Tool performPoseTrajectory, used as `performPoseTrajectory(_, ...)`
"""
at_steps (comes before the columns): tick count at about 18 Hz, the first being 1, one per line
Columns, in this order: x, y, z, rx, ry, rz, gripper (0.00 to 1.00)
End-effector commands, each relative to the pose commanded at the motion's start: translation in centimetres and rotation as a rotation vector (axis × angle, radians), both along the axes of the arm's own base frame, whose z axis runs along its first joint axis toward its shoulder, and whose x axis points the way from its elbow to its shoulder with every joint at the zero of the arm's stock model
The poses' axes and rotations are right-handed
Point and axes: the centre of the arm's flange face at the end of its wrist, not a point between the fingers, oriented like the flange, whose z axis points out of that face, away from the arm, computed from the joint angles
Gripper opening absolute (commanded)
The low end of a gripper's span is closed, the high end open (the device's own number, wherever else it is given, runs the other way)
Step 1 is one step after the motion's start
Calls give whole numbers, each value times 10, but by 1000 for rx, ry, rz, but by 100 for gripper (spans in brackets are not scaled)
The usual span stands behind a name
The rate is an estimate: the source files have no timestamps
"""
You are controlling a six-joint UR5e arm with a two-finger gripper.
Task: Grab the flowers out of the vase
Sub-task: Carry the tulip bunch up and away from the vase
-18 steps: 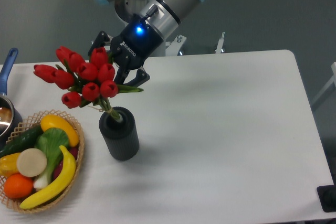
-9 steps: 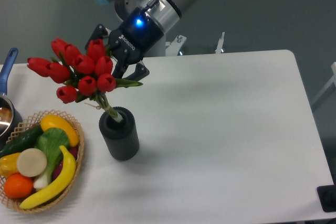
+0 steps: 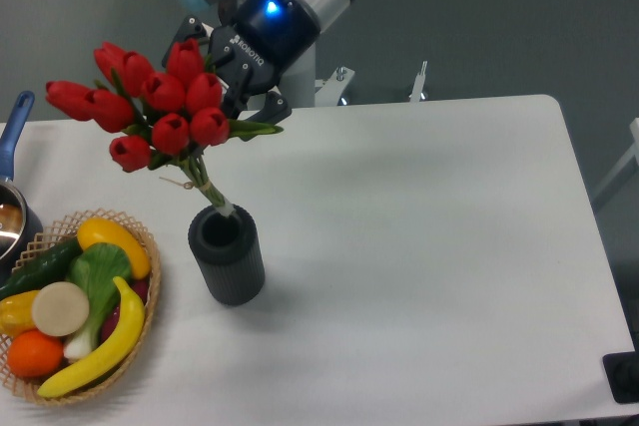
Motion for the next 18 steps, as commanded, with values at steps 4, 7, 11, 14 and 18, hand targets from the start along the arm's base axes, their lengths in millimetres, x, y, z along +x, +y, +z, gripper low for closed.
performPoseTrajectory(4,-25,-29,10,10,17,80,56)
performPoseTrajectory(7,-56,-56,13,17,22,157,56)
performPoseTrajectory(11,-96,-90,13,42,18,238,56)
performPoseTrajectory(14,-111,-100,9,39,13,266,56)
performPoseTrajectory(18,-122,-105,3,38,20,276,56)
